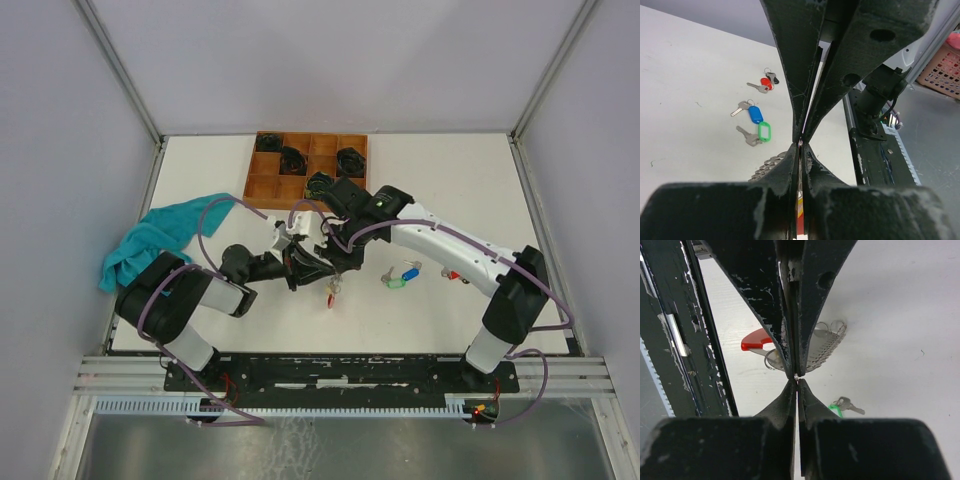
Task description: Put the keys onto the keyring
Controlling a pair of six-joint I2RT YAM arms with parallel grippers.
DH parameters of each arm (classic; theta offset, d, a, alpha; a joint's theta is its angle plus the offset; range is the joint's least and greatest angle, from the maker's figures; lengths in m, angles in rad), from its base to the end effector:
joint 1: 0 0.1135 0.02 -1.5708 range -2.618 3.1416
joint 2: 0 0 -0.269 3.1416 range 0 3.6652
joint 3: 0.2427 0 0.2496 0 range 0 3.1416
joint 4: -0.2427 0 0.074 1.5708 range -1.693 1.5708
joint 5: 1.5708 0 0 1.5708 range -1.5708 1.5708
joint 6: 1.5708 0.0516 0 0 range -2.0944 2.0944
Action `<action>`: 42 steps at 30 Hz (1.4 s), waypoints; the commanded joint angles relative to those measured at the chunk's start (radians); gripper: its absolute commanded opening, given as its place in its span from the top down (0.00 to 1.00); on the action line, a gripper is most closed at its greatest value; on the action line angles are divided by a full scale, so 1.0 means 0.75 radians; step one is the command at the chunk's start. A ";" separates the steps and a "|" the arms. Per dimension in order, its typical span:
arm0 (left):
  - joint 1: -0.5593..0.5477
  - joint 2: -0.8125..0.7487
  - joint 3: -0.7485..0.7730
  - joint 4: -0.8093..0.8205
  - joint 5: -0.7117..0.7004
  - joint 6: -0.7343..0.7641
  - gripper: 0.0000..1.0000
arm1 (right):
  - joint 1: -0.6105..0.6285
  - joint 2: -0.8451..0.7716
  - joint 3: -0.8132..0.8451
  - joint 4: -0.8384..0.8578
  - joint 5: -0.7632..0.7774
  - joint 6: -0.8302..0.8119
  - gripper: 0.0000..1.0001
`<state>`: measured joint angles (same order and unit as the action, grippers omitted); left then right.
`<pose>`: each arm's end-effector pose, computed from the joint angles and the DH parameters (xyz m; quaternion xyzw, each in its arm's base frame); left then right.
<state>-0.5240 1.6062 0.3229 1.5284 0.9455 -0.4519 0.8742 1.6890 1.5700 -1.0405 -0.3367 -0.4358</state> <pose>0.2014 -0.1647 0.1923 0.3784 0.5346 -0.5765 0.4885 0.2105 0.2782 0.2990 -0.6150 0.7445 0.2039 0.1608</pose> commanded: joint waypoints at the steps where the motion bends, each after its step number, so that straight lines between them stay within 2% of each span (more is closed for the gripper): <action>1: -0.014 0.009 0.034 0.268 0.044 -0.032 0.97 | 0.011 -0.075 -0.005 0.102 -0.036 -0.013 0.92; 5: -0.011 -0.017 0.015 0.269 -0.011 -0.013 0.97 | -0.004 -0.148 -0.085 0.197 0.007 0.023 0.75; 9: -0.006 -0.050 -0.006 0.268 -0.079 0.011 0.97 | -0.071 -0.328 -0.251 0.414 -0.024 0.118 0.58; 13: 0.000 -0.092 -0.022 0.267 -0.132 0.033 0.97 | -0.144 -0.546 -0.487 0.740 -0.019 0.284 0.46; 16: 0.008 -0.118 -0.036 0.269 -0.188 0.046 0.97 | -0.163 -0.703 -0.701 1.066 0.070 0.415 0.34; 19: 0.017 -0.128 -0.040 0.269 -0.249 0.040 0.97 | -0.163 -0.816 -0.874 1.274 0.102 0.486 0.29; 22: 0.022 -0.125 -0.031 0.268 -0.266 0.014 0.97 | -0.167 -0.833 -0.943 1.335 0.155 0.560 0.26; 23: 0.023 -0.125 -0.026 0.268 -0.268 0.012 0.97 | -0.167 -0.821 -0.945 1.332 0.152 0.573 0.08; 24: 0.025 -0.124 -0.024 0.268 -0.270 0.013 0.97 | -0.167 -0.808 -0.957 1.340 0.145 0.587 0.01; 29: 0.025 -0.119 -0.019 0.267 -0.293 0.031 0.97 | -0.188 -0.760 -1.103 1.599 0.057 0.710 0.00; 33: 0.024 -0.121 -0.026 0.268 -0.308 0.048 0.97 | -0.197 -0.750 -1.230 1.834 0.107 0.726 0.00; 36: 0.024 -0.122 -0.024 0.268 -0.293 0.066 0.97 | -0.228 -0.721 -1.225 1.840 0.021 0.701 0.00; 41: 0.028 -0.113 0.002 0.269 -0.210 0.093 0.97 | -0.311 -0.699 -1.265 1.964 -0.231 0.681 0.10; 42: 0.028 -0.111 0.006 0.268 -0.204 0.099 0.97 | -0.330 -0.692 -1.265 1.970 -0.288 0.669 0.15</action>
<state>-0.5098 1.5360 0.2947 1.5276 0.7498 -0.4416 0.6651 1.1629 0.6266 0.2974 -0.3874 0.0750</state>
